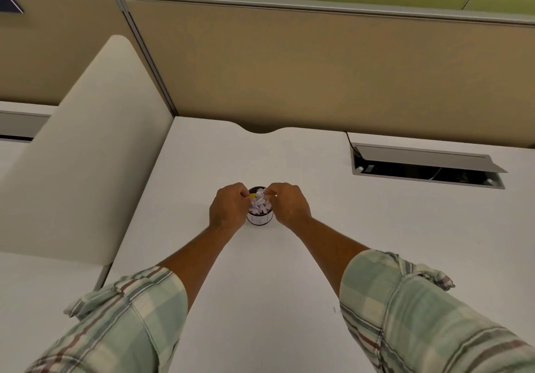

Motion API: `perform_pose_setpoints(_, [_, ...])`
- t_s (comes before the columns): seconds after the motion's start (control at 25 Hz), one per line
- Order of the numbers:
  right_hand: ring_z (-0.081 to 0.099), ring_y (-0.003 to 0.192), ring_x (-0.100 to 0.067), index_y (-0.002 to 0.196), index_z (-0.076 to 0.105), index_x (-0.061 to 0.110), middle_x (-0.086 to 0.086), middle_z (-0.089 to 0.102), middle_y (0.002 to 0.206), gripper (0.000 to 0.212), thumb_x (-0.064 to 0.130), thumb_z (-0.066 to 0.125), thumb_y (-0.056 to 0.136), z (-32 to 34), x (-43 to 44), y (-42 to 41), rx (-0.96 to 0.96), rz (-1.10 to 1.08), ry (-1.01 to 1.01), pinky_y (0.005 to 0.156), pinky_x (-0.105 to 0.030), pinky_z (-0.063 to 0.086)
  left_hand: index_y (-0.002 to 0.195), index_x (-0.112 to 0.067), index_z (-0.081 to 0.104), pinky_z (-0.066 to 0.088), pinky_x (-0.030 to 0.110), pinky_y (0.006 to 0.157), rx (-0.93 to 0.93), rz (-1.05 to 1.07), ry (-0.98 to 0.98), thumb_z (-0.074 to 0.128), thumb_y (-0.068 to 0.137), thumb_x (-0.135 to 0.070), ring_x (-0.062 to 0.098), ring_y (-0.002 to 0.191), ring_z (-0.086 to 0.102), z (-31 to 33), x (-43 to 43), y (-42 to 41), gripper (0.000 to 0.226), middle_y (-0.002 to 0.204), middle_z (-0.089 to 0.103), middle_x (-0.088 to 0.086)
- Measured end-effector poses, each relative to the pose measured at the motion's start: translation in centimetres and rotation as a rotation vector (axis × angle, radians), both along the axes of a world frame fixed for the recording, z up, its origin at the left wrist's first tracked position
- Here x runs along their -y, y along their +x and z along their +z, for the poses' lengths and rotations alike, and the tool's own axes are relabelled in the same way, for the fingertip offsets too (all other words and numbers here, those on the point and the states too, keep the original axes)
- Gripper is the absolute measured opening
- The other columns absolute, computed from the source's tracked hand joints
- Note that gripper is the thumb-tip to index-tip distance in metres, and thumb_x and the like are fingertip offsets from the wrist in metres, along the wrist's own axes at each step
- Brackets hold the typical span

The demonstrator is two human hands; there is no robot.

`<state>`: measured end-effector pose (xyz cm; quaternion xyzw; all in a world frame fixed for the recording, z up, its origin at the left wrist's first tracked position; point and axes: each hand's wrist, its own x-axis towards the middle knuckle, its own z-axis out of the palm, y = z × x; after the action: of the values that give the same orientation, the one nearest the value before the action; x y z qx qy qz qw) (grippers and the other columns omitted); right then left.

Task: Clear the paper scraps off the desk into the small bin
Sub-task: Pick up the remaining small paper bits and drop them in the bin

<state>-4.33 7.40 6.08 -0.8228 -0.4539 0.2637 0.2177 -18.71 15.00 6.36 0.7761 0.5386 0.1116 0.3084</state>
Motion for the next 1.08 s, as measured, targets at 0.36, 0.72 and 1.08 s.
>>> perform_pose_setpoints(0.36, [0.065,0.081,-0.01,0.086,0.073,0.017,0.005,0.073,0.087,0.005,0.016,0.07,0.088,0.4,5.7,3.4,-0.113,-0.208,0.093,0.068,-0.022,0.049,0.078,-0.018,0.067,0.049,0.017,0.063,0.223,-0.107,0.07,0.066,0.091,-0.019,0.007,0.062,0.061,-0.5,4.4,0.5,0.013,0.063,0.064,-0.01])
perform_pose_setpoints(0.72, [0.068,0.087,-0.015,0.085,0.073,0.022,0.005,0.074,0.092,0.008,0.018,0.068,0.091,-3.4,20.7,9.7,-0.105,-0.333,-0.138,0.066,-0.022,0.049,0.092,-0.016,0.074,0.05,0.024,0.072,0.092,-0.34,-0.114,0.073,0.087,-0.025,0.01,0.076,0.061,-5.4,15.6,3.5,0.01,0.085,0.069,-0.003])
perform_pose_setpoints(1.08, [0.065,0.104,-0.02,0.107,0.073,0.024,0.002,0.069,0.11,0.017,0.024,0.067,0.091,-7.8,25.5,9.3,-0.04,-0.171,-0.278,0.086,-0.033,0.054,0.111,-0.021,0.073,0.04,0.009,0.071,-0.121,-0.386,-0.323,0.087,0.074,-0.036,0.004,0.08,0.058,-9.2,24.1,4.7,0.042,0.093,0.061,-0.011])
